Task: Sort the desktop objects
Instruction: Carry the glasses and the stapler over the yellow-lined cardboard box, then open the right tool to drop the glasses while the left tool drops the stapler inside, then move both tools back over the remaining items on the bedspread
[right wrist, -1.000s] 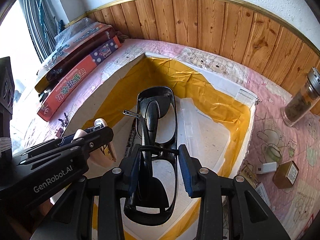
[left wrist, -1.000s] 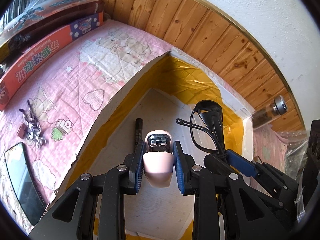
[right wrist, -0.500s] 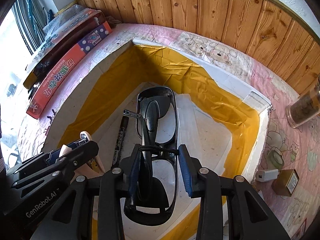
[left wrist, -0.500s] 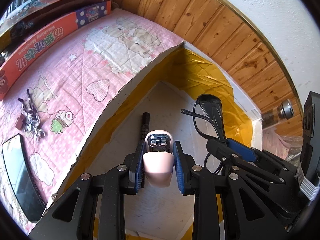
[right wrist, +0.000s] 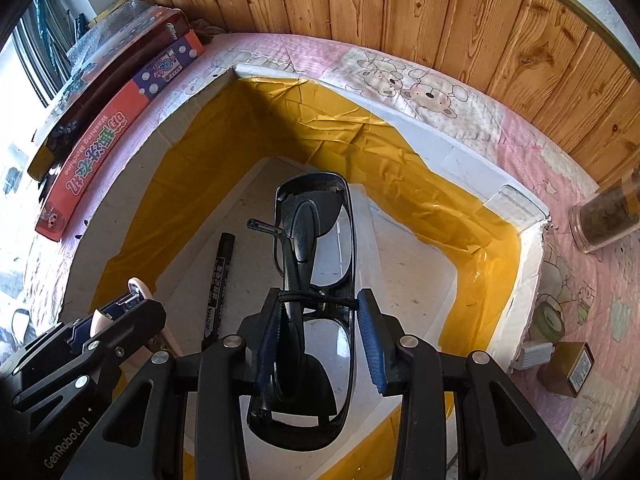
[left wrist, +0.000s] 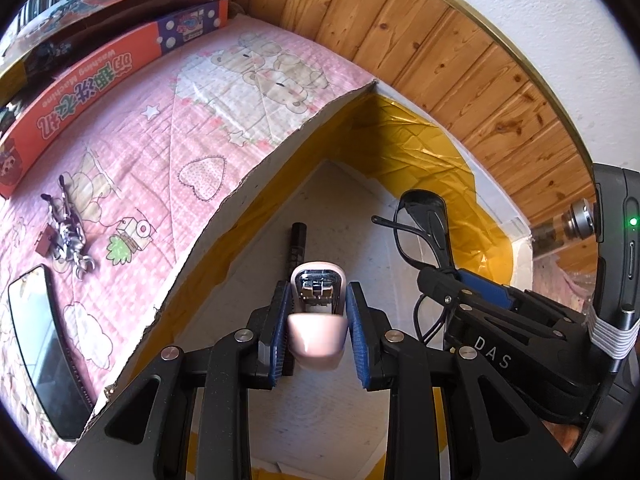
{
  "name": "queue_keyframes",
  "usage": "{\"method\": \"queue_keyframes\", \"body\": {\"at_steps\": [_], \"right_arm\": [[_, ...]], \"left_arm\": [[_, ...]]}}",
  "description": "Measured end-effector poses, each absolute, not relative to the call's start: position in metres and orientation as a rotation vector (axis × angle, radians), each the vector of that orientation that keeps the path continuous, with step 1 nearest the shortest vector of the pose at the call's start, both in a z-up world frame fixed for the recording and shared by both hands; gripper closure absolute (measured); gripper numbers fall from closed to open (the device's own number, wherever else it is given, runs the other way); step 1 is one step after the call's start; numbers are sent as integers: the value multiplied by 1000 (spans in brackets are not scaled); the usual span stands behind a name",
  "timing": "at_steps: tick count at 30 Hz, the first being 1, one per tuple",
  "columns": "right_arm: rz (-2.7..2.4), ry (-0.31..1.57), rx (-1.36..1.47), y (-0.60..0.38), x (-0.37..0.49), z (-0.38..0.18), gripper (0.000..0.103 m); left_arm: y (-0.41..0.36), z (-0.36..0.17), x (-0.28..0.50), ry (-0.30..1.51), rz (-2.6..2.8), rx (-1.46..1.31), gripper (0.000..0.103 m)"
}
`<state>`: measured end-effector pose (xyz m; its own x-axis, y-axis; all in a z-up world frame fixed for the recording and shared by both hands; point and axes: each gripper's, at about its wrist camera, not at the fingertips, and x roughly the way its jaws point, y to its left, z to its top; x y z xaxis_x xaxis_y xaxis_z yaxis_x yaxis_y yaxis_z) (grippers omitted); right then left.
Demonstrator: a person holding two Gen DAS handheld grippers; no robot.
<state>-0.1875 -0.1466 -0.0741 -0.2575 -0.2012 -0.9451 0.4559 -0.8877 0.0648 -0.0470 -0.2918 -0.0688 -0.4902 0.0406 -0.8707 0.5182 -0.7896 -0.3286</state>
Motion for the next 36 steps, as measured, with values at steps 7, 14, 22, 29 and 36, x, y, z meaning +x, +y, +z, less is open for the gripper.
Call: {"method": "queue_keyframes", "body": {"at_steps": [7, 14, 22, 29, 36], "right_arm": [[-2195, 289, 1608, -140, -187, -74, 60], [-2203, 268, 1572, -137, -177, -61, 53], [-2192, 212, 1403, -118, -130, -26, 42], [-2248, 216, 1158, -84, -71, 6, 39], [-2299, -19, 990, -22, -24, 14, 37]], "left_arm": [[-295, -68, -44, 846, -2319, 1388, 69], [-292, -59, -38, 845, -2314, 1370, 69], [-315, -37, -20, 907, -2283, 1262, 69], [-329, -13, 4, 934, -2288, 1145, 69], [-295, 16, 15, 825, -2415, 1065, 69]]}}
